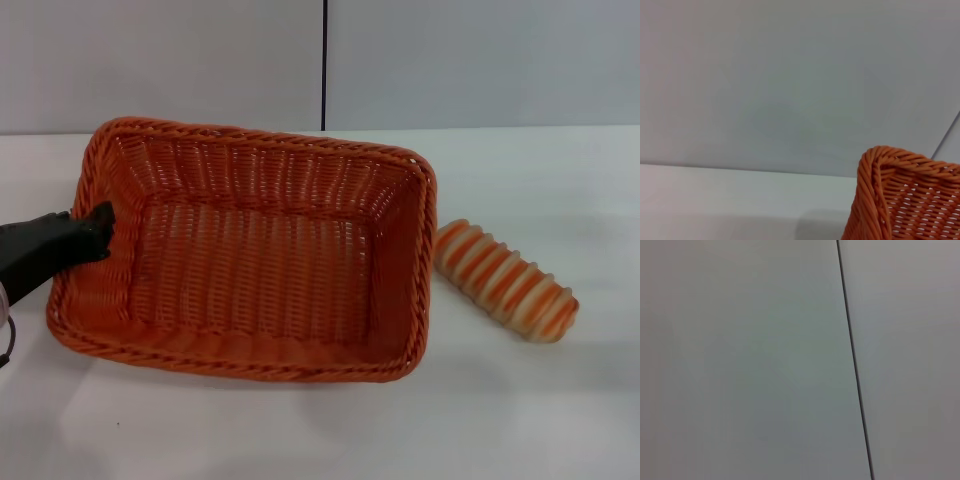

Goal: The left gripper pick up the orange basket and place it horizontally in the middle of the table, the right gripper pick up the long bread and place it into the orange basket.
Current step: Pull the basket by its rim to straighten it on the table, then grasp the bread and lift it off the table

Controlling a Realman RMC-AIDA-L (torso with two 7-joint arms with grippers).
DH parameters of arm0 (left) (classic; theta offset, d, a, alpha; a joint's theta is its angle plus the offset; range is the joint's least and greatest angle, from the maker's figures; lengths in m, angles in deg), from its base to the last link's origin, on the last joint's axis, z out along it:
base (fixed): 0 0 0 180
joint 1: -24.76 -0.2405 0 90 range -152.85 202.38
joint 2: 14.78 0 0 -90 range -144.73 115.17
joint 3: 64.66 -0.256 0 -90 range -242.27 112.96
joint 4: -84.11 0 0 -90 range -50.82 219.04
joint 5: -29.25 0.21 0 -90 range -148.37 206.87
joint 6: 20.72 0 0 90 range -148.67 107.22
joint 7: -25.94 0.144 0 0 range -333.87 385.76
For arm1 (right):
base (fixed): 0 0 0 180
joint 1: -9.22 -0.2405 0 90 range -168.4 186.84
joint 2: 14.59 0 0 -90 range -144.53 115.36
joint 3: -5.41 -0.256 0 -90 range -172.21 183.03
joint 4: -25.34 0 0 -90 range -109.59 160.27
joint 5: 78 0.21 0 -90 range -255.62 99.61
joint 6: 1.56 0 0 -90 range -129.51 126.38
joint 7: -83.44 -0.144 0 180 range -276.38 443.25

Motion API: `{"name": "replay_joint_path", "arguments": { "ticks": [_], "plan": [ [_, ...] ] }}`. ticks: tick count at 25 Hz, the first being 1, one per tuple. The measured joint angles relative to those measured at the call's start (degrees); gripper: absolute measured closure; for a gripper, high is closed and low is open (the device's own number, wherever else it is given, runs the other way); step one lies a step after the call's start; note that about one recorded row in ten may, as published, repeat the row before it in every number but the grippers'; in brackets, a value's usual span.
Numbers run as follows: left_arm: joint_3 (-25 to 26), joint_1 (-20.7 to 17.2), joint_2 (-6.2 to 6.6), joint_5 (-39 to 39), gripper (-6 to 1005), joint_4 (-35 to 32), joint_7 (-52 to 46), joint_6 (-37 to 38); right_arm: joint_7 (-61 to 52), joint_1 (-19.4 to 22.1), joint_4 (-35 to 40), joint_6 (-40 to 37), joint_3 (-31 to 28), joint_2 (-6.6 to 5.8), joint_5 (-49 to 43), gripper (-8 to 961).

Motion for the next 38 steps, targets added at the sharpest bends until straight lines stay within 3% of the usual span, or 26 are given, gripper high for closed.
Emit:
{"name": "replay_joint_path", "arguments": {
  "ticks": [7, 15, 20, 26, 29, 31, 32, 34, 35, 38],
  "plan": [
    [0.7, 0.9, 0.17, 0.0, 830, 0.8, 0.1, -0.1, 0.0, -0.3, 0.0, 0.3, 0.0, -0.10, 0.0, 337],
    [1.9, 2.8, 0.28, -0.3, 662, 2.2, 0.1, 1.3, 0.0, -0.3, 0.0, 0.9, 0.0, -0.15, 0.0, 337],
    [2.9, 2.7, 0.28, -0.3, 425, 1.7, 0.3, 1.6, 0.0, -0.1, 0.0, 0.7, 0.0, -0.15, 0.0, 337],
    [6.2, 2.9, 0.38, -0.3, 222, 0.0, 1.6, 1.5, -1.2, 0.8, 3.3, 1.1, 0.7, -0.25, -3.9, 337],
    [7.1, 3.9, 0.43, -0.3, 217, -0.2, 3.2, 1.0, -8.2, 2.3, 8.9, 2.9, 0.9, -0.31, -9.2, 337],
    [7.1, 4.6, 0.43, -0.4, 214, -0.4, 4.8, 0.0, -21.9, 3.9, 17.6, 6.2, 0.9, -0.33, -16.3, 336],
    [7.0, 4.8, 0.42, -0.4, 212, -0.5, 5.7, -1.0, -21.9, 3.9, 17.6, 6.2, 0.9, -0.33, -16.3, 336],
    [6.4, 5.1, 0.38, -0.4, 209, -0.6, 7.6, -3.0, -34.3, 5.1, 26.5, 9.0, 0.9, -0.33, -24.9, 336],
    [6.4, 5.1, 0.38, -0.4, 207, -0.6, 7.6, -3.0, -34.3, 5.1, 26.5, 9.0, 0.9, -0.33, -24.9, 337],
    [5.8, 5.3, 0.38, -0.4, 205, -0.6, 9.1, -4.6, -48.1, 5.6, 34.9, 10.3, 0.5, -0.33, -33.9, 337]
  ]
}}
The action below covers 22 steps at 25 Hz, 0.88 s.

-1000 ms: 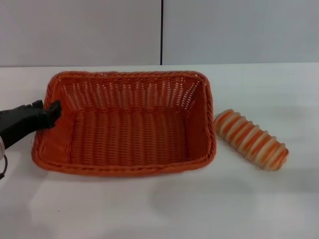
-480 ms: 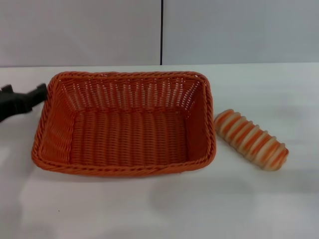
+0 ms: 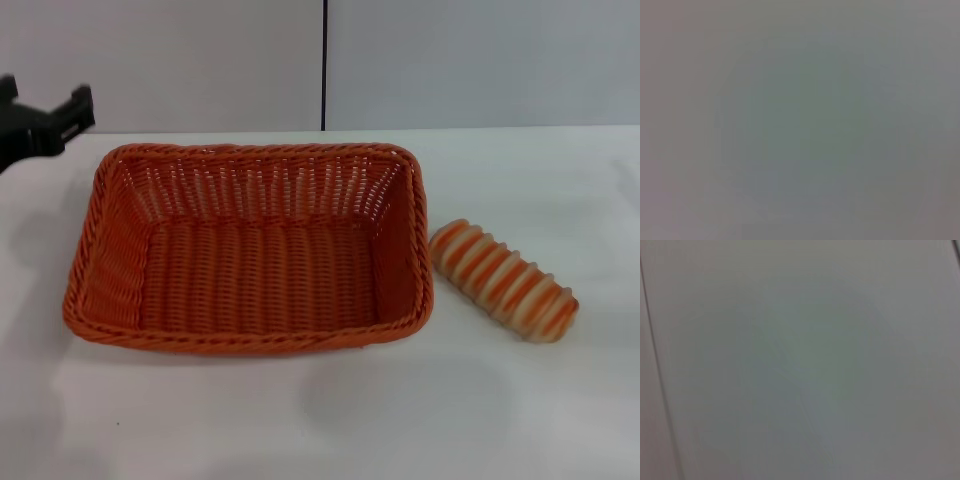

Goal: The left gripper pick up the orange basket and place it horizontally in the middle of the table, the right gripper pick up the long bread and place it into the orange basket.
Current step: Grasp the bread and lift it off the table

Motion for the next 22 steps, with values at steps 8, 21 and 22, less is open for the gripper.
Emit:
{"name": "replay_joint_path", "arguments": {
  "ticks": [8, 21, 22],
  "plan": [
    [-5.4, 0.9, 0.12, -0.1, 214, 4.4, 5.1, -17.8, -41.2, -2.5, 20.8, -1.2, -1.2, -2.30, -31.7, 336],
    [1.5, 10.2, 0.36, -9.8, 216, 11.5, 6.6, -8.6, -63.1, -12.5, 25.8, -20.4, -1.8, -6.10, -54.2, 337],
    [2.7, 11.3, 0.39, -11.7, 216, 12.1, 8.0, -6.7, -63.6, -12.9, 25.8, -20.8, -1.8, -6.14, -54.6, 337]
  ]
}}
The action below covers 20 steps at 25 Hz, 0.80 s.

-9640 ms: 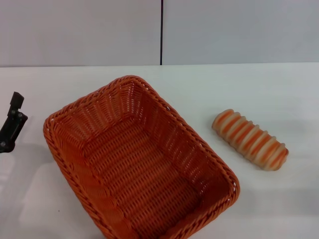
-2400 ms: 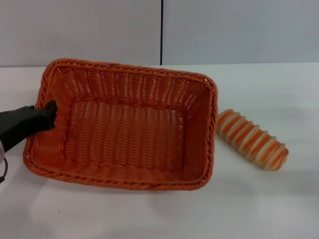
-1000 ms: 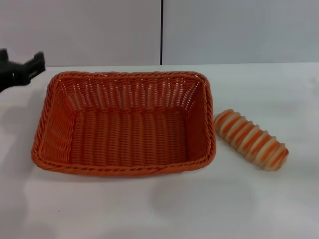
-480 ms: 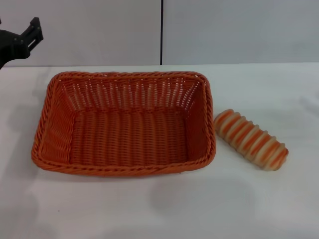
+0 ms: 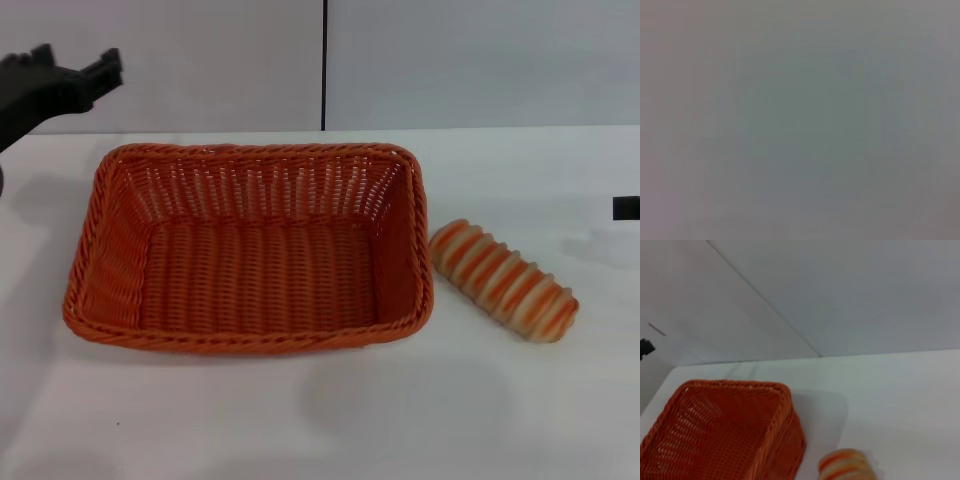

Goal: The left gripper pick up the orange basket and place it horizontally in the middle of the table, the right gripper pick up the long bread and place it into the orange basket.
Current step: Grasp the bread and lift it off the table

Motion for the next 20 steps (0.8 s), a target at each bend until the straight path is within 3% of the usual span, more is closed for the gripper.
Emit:
{"name": "replay_joint_path", "arguments": {
  "ticks": [2, 3, 5, 8, 9, 11, 13, 16, 20],
  "plan": [
    [7.5, 3.9, -0.13, -14.3, 216, 3.3, 10.0, 10.7, -0.8, -0.4, -0.1, -0.6, 0.2, -0.05, -0.3, 337],
    [7.5, 3.9, -0.13, -14.3, 216, 3.3, 10.0, 10.7, -1.1, -0.6, -0.2, -0.8, 0.4, -0.06, -0.4, 337],
    [15.1, 6.7, -0.29, -28.7, 216, 8.0, 21.5, 21.8, -1.7, -0.7, -0.4, -1.2, 1.4, -0.03, -0.5, 337],
    [20.0, 7.6, -0.42, -42.1, 217, 12.6, 36.6, 31.3, -2.6, -0.7, -1.4, -1.4, 3.4, 0.25, -0.6, 336],
    [20.0, 7.6, -0.42, -42.1, 217, 12.6, 36.6, 31.3, -2.9, -0.8, -1.9, -1.4, 3.9, 0.28, -0.7, 336],
    [22.8, 7.5, -0.50, -51.7, 217, 17.8, 49.5, 39.2, -3.5, -1.1, -3.8, -1.3, 5.2, 0.26, -0.8, 336],
    [22.8, 7.5, -0.50, -51.7, 217, 17.8, 49.5, 39.2, -4.3, -1.6, -5.8, -1.0, 6.8, -0.01, -1.2, 336],
    [23.4, 5.8, -0.63, -59.9, 218, 24.2, 63.4, 45.4, -5.3, -2.7, -8.9, -0.5, 8.8, -0.25, -3.7, 337],
    [23.2, 5.4, -0.66, -61.3, 218, 25.4, 65.7, 46.0, -7.4, -3.4, -8.1, 0.2, 8.9, 0.83, -8.7, 337]
  ]
}}
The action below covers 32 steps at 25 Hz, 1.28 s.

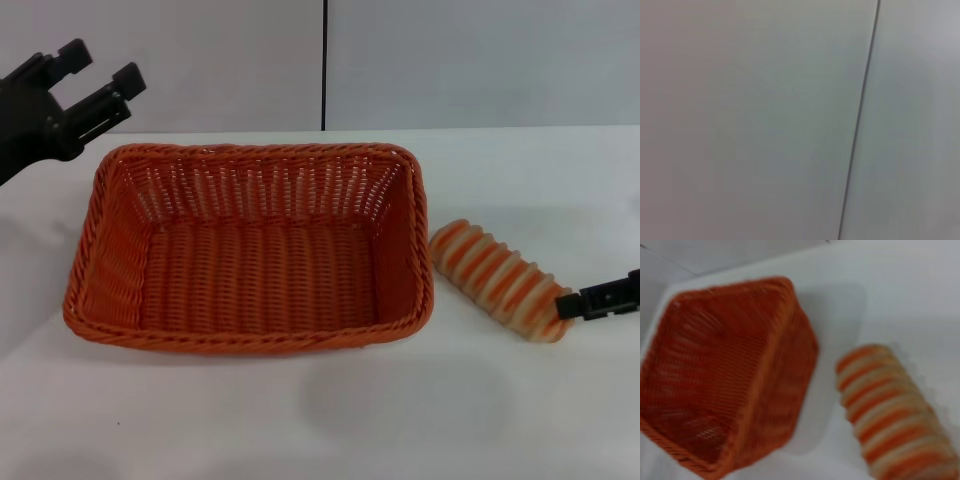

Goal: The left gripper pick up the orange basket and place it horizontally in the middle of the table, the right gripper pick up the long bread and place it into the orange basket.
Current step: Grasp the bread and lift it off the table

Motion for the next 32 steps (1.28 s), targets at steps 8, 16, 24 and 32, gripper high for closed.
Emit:
{"name": "replay_joint_path", "arguments": {
  "ticks": [8, 16, 24, 32],
  "plan": [
    [0.5, -1.2, 0.02, -6.0, 218, 5.3, 6.2, 2.8, -3.1, 0.5, 5.7, 0.4, 0.1, 1.01, -4.2, 337],
    [1.0, -0.9, -0.01, -6.5, 218, 5.9, 6.4, 4.6, -1.1, -0.3, -0.3, 6.8, 0.1, 1.74, -3.8, 338],
    [1.2, -0.6, 0.06, -6.9, 218, 6.0, 6.4, 4.9, 1.2, -1.5, -6.2, 11.0, 0.2, 1.45, -3.8, 341],
    [1.7, -0.3, 0.05, -7.0, 218, 6.1, 6.4, 5.1, 2.1, -1.4, -5.3, 11.1, -0.5, 1.76, -3.3, 488]
  ]
}}
